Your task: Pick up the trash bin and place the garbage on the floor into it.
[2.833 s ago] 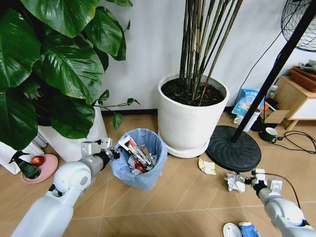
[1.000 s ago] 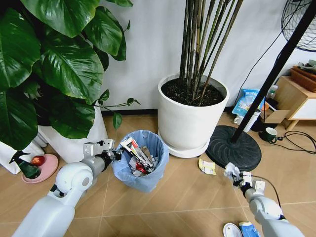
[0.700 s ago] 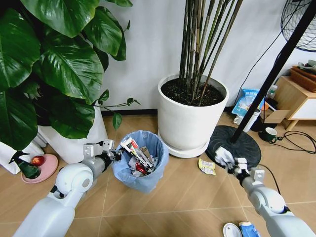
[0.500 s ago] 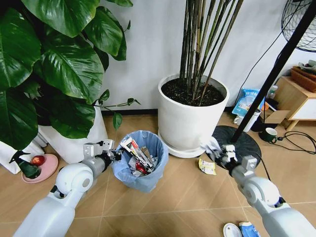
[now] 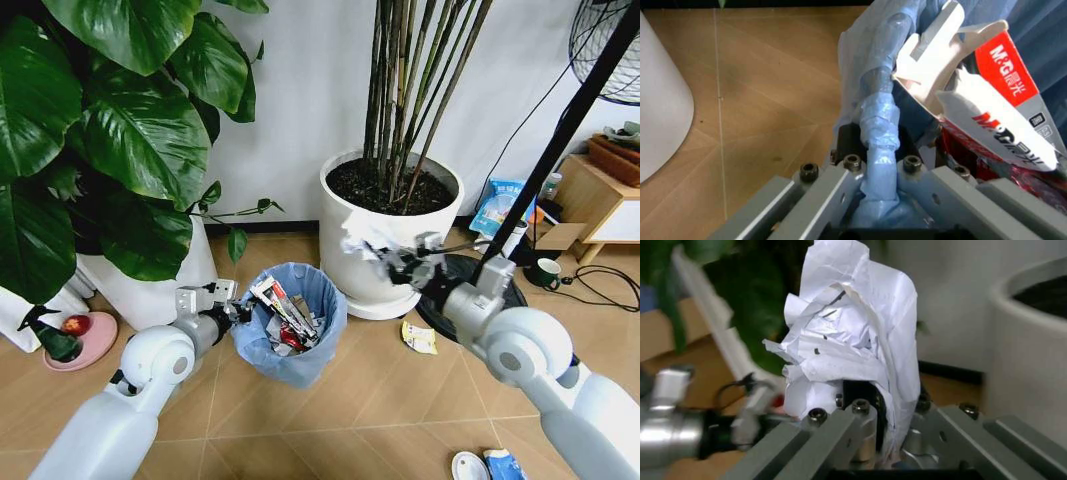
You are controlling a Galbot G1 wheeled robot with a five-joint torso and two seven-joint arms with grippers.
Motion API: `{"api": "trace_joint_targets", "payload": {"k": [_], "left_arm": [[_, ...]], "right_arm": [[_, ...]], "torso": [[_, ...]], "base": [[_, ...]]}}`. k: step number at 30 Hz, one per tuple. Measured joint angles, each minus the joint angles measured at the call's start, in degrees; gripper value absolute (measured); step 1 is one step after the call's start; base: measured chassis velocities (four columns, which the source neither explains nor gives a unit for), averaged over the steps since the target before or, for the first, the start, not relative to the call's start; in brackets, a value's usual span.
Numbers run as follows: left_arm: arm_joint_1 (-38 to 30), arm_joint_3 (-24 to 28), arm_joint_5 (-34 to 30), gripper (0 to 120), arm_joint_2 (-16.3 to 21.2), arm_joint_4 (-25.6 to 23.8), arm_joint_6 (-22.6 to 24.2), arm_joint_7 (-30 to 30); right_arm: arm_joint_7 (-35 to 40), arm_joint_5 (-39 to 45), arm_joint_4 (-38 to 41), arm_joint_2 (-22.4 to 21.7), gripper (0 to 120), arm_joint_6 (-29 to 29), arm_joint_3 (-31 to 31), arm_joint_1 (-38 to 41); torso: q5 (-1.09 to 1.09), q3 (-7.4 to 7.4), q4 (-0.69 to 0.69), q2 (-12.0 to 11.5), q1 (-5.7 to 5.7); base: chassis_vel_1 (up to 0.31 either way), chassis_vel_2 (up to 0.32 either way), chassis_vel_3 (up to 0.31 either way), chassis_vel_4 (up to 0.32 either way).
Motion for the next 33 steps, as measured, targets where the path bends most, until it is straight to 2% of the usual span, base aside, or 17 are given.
{"api": "trace_joint_targets", "payload": {"k": [5,11,15,17,19,21,23,24,27,29,32,33], "left_arm": [[-0.6,0.1,-0.2,0,-0.3,0.5,0.0,0.0],[-0.7,0.1,-0.4,0,-0.4,0.8,0.0,0.1],[-0.9,-0.1,-0.4,0,-0.5,1.0,0.0,0.2],[-0.9,-0.1,-0.4,0,-0.5,1.0,0.0,0.3],[-1.0,-0.1,-0.4,0,-0.6,1.0,0.0,0.4],[-1.1,-0.1,-0.4,0,-0.7,1.1,0.0,0.4],[-1.1,-0.1,-0.4,0,-0.8,1.2,0.0,0.4],[-1.1,-0.1,-0.4,0,-0.8,1.2,0.0,0.4],[-1.1,-0.1,-0.4,0,-0.8,1.2,0.0,0.5],[-1.2,-0.1,-0.4,0,-0.8,1.2,0.0,0.5],[-1.2,-0.2,-0.4,0,-0.8,1.2,0.0,0.6],[-1.2,-0.2,-0.4,0,-0.8,1.2,0.0,0.6]], "right_arm": [[0.9,0.7,-0.2,0.4,0,-0.5,-6.8,3.2],[1.2,-0.3,-2.0,1.1,0,-1.2,-10.0,3.8],[1.3,-1.2,-3.2,1.5,18,-1.4,-10.9,3.8],[1.3,-1.3,-3.3,1.5,20,-1.4,-11.0,3.8],[1.3,-1.6,-3.5,1.5,33,-1.5,-11.2,3.8],[1.3,-1.7,-3.5,1.6,36,-1.5,-11.3,3.8],[1.2,-1.9,-3.7,1.6,46,-1.5,-11.3,3.8],[1.2,-1.9,-3.7,1.6,46,-1.5,-11.3,3.8],[1.2,-2.2,-3.8,1.6,61,-1.5,-11.3,3.6],[1.2,-2.2,-3.8,1.6,63,-1.5,-11.3,3.6],[1.2,-2.4,-4.1,1.7,79,-1.5,-11.3,3.6],[1.2,-2.4,-4.1,1.7,79,-1.5,-11.3,3.6]], "torso": [[0.00,0.00,0.00,0.0,0.00],[0.00,0.00,-0.01,0.0,0.00],[0.00,0.00,0.00,0.0,0.00],[0.00,0.00,0.00,0.0,0.00],[0.00,0.00,-0.01,0.0,0.00],[0.00,0.00,-0.01,0.0,0.00],[0.00,0.00,0.00,0.0,0.00],[0.00,0.00,0.00,0.0,0.00],[0.00,0.00,-0.01,0.0,0.00],[0.00,0.00,-0.01,0.0,0.00],[0.00,0.00,-0.01,0.0,0.00],[0.00,0.00,-0.01,0.0,0.00]], "base": [[0.000,0.000,0.000,0.000],[0.000,0.000,0.000,0.000],[0.000,0.000,0.000,0.000],[0.000,0.000,0.000,0.000],[0.000,0.000,0.000,0.000],[0.000,0.000,0.000,0.000],[0.000,0.000,0.000,0.000],[0.000,0.000,0.000,0.000],[0.000,0.000,0.000,0.000],[0.000,0.000,0.000,0.000],[0.000,0.000,0.000,0.000],[0.000,0.000,0.000,0.000]]}}
